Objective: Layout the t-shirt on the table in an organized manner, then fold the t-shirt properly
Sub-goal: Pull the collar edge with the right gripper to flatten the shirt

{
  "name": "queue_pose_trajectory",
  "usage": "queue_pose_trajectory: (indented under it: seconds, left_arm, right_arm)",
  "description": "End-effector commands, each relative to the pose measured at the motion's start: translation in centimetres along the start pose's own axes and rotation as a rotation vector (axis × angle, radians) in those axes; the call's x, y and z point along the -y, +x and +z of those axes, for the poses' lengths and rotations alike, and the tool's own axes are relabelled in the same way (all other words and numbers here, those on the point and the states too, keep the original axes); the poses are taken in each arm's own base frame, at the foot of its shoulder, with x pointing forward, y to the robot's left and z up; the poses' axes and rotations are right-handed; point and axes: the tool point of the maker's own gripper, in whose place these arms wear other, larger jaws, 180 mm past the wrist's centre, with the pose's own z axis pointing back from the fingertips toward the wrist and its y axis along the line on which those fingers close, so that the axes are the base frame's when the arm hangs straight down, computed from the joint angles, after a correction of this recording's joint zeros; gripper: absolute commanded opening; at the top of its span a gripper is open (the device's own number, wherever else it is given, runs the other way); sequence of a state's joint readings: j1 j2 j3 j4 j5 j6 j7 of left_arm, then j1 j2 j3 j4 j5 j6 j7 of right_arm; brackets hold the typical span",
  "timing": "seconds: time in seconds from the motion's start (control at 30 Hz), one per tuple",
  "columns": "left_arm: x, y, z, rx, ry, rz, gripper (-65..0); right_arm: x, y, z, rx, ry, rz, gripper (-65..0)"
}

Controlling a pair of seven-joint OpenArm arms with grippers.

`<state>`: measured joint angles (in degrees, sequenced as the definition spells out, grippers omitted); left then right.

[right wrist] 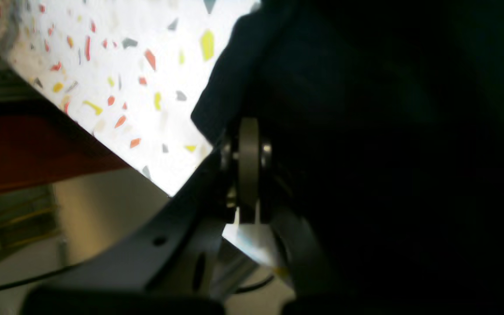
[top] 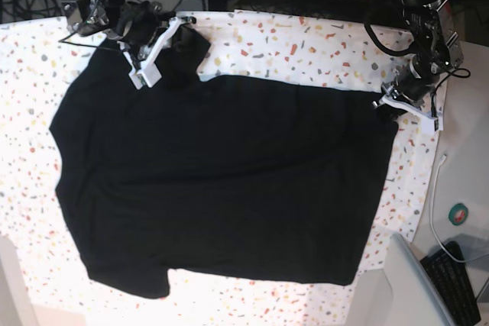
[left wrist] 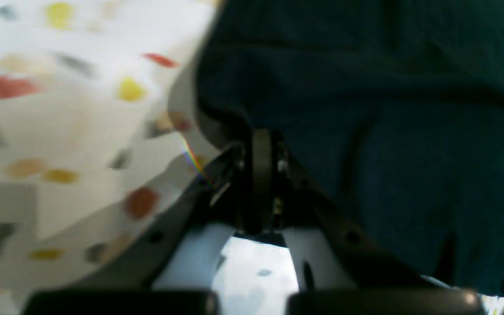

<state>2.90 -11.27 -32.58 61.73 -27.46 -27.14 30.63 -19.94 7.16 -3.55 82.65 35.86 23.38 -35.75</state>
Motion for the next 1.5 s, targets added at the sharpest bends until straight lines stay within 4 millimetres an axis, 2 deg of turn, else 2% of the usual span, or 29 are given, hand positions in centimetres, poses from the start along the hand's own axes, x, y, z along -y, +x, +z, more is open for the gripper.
queue_pose_trajectory:
  seconds: [0.0, 0.07, 0.13, 0.2, 0.27, 0.3, 0.43, 0.47, 0.5, 0.6, 0.7, 0.8, 0.87, 1.03, 1.1, 1.17, 1.2, 1.33, 1.47]
  left_arm:
    - [0.0, 1.9, 0.3, 0.052, -0.009, -0.015, -65.0]
    - [0.0, 1.9, 0.3, 0.051, -0.009, -0.014, -65.0]
    - [0.0, 1.9, 0.3, 0.051, -0.009, -0.014, -65.0]
    - [-0.2, 2.1, 0.4, 0.055, -0.005, -0.014, -65.0]
    - [-0.3, 2.1, 0.4, 0.056, -0.003, -0.014, -65.0]
    - [-0.3, 2.2, 0.5, 0.056, -0.002, -0.015, -65.0]
    - [-1.0, 2.0, 0.8, 0.051, 0.009, -0.022, -65.0]
    - [-1.0, 2.0, 0.8, 0.051, 0.009, -0.022, -65.0]
    - [-1.0, 1.9, 0.8, 0.049, 0.010, -0.022, -65.0]
    - [-1.1, 1.8, 0.8, 0.048, 0.012, -0.020, -65.0]
    - [-1.1, 1.8, 0.8, 0.048, 0.012, -0.020, -65.0]
    - [-1.1, 1.8, 0.8, 0.048, 0.012, -0.020, -65.0]
    - [-1.1, 1.9, 0.8, 0.049, 0.011, -0.021, -65.0]
    - [-1.1, 1.9, 0.8, 0.050, 0.011, -0.022, -65.0]
    - [-1.2, 1.7, 0.9, 0.046, 0.013, -0.023, -65.0]
    - [-1.4, 1.4, 1.2, 0.041, 0.018, -0.029, -65.0]
    - [-1.2, 1.6, 1.3, 0.046, 0.016, -0.036, -65.0]
    - [-1.5, 1.1, 2.8, 0.044, 0.037, -0.075, -65.0]
    - [-2.7, 0.4, 5.5, 0.049, 0.124, -0.104, -65.0]
  right_arm:
    - [-0.3, 2.6, 1.1, 0.082, 0.009, 0.027, -65.0]
    - [-0.4, 3.1, 2.7, 0.125, -0.007, 0.035, -65.0]
    - [0.4, 4.0, 4.8, 0.184, -0.049, 0.033, -65.0]
    - [2.1, 4.3, 7.0, 0.227, -0.111, 0.010, -65.0]
    - [4.7, 4.3, 9.0, 0.260, -0.188, -0.033, -65.0]
    - [5.8, 4.4, 9.7, 0.275, -0.217, -0.047, -60.6]
    - [9.9, 2.5, 11.1, 0.272, -0.308, -0.151, -27.3]
    - [10.8, 1.6, 11.0, 0.257, -0.322, -0.181, -22.2]
    - [11.4, 1.3, 11.0, 0.250, -0.327, -0.194, -20.6]
    - [12.2, 0.6, 10.2, 0.232, -0.325, -0.230, -20.6]
    - [12.2, 0.3, 9.8, 0.224, -0.320, -0.239, -20.6]
    - [11.0, -0.1, 8.6, 0.189, -0.285, -0.219, -20.6]
    - [10.0, -0.5, 7.7, 0.166, -0.258, -0.205, -23.7]
    - [9.5, -0.5, 7.3, 0.161, -0.245, -0.202, -39.5]
    - [9.6, -0.6, 7.3, 0.160, -0.245, -0.205, -50.3]
    - [9.5, -0.6, 7.5, 0.163, -0.246, -0.203, -64.4]
    - [9.5, -0.5, 7.5, 0.165, -0.245, -0.203, -65.0]
    - [10.6, 0.9, 10.1, 0.227, -0.300, -0.196, -65.0]
    - [11.4, 1.6, 12.6, 0.222, -0.353, -0.172, -65.0]
